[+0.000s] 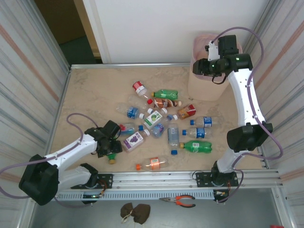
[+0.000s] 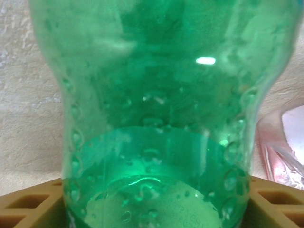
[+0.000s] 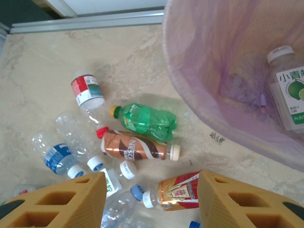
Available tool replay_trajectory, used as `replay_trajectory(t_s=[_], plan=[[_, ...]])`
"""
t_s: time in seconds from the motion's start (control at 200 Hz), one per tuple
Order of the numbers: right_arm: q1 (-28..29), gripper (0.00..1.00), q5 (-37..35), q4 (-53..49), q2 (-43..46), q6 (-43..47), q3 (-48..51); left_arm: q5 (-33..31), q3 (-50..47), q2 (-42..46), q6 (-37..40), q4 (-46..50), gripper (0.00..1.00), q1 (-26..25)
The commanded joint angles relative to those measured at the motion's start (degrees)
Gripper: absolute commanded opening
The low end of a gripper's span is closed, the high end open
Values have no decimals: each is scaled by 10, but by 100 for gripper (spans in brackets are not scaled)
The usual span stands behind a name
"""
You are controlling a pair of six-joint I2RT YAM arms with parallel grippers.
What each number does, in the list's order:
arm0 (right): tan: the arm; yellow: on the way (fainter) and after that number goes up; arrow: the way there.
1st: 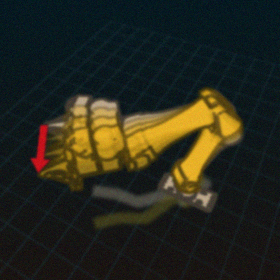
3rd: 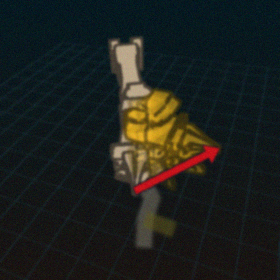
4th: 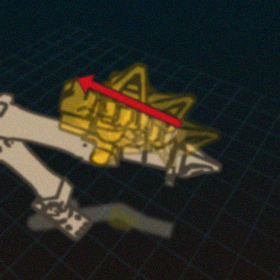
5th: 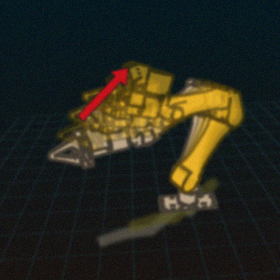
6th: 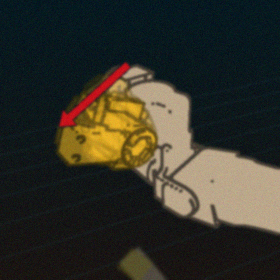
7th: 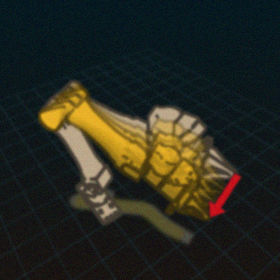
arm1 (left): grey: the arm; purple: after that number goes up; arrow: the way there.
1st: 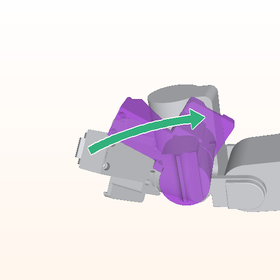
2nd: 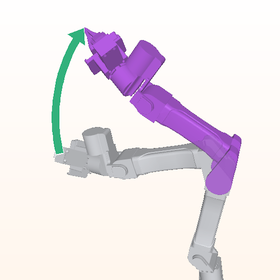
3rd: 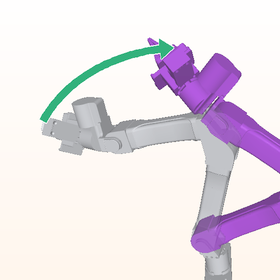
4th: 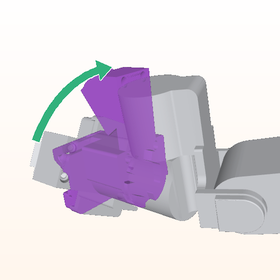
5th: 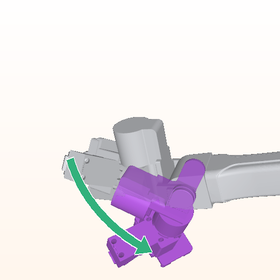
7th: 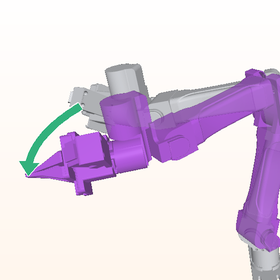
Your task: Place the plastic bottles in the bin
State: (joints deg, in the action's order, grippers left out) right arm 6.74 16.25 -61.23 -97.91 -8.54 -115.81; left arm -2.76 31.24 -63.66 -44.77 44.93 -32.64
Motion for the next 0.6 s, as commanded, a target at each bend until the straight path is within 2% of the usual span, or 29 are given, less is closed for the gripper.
replay_trajectory(t_s=[0.0, 0.356, 0.501, 0.591], plan=[[11, 52, -13, 3, 34, -5, 9, -5, 9, 6, 16, 8, 70, 1], [79, 52, -43, 5, 84, 3, 46, -35, 67, 122, 47, 48, 63, 6], [112, 53, -53, 12, 115, 7, 71, -26, 103, 170, 82, 25, 62, 7], [132, 53, -41, 34, 137, 0, 107, 2, 126, 194, 123, -21, 62, 8]])
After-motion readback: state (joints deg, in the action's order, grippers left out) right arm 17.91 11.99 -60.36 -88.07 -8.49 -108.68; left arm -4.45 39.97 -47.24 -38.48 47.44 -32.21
